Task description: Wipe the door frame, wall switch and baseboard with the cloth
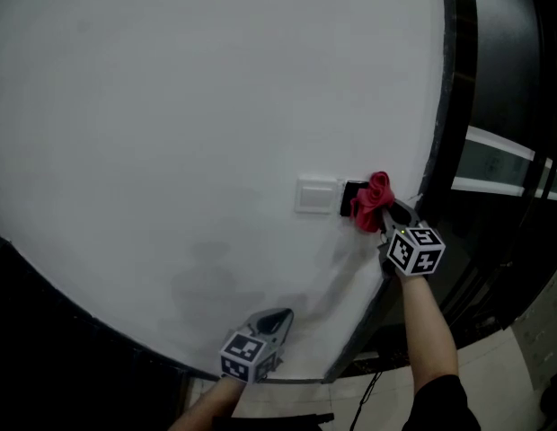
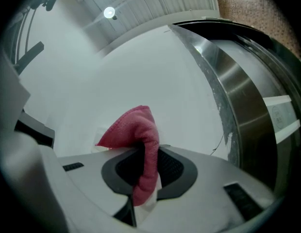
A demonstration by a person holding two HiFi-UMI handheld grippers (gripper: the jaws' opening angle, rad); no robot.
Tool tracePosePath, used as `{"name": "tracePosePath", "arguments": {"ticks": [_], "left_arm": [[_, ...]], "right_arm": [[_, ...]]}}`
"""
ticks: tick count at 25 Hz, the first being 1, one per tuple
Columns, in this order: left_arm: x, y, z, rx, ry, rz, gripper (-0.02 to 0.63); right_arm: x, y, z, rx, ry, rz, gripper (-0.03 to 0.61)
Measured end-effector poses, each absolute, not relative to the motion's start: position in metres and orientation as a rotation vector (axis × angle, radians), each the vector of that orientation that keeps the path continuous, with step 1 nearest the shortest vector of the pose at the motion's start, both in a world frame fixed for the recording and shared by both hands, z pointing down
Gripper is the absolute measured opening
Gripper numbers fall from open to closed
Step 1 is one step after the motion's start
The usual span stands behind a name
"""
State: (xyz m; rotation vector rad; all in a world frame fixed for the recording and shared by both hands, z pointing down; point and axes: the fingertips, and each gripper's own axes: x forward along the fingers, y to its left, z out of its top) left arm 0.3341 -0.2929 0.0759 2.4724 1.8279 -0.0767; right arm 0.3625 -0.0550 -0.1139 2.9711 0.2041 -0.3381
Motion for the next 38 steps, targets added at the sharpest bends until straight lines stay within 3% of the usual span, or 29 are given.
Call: {"name": "tracePosePath", "arguments": {"ticks": [12, 20, 28, 38], "left_arm": [[0.335, -0.298, 0.083, 2.469, 1.832, -0.051, -0.007], [0.34, -0.311, 0.087, 2.459, 1.827, -0.038, -0.007], [0.348, -0.331, 0.083, 2.477, 1.776, -0.051, -0.006], [0.361, -0.359, 0.081, 2.53, 1.685, -0.067, -0.006]], "right_arm": [[0.34, -0.01, -0.101, 3.043, 0.487, -0.336, 0.058], [0.331, -0.093, -0.148, 2.905, 0.25, -0.507, 0.058], [0.388, -0.205, -0.16, 2.978, -0.217, -0.489, 0.06], [0.461, -0.214, -0.117, 3.155, -0.17, -0.264, 0.058]]}}
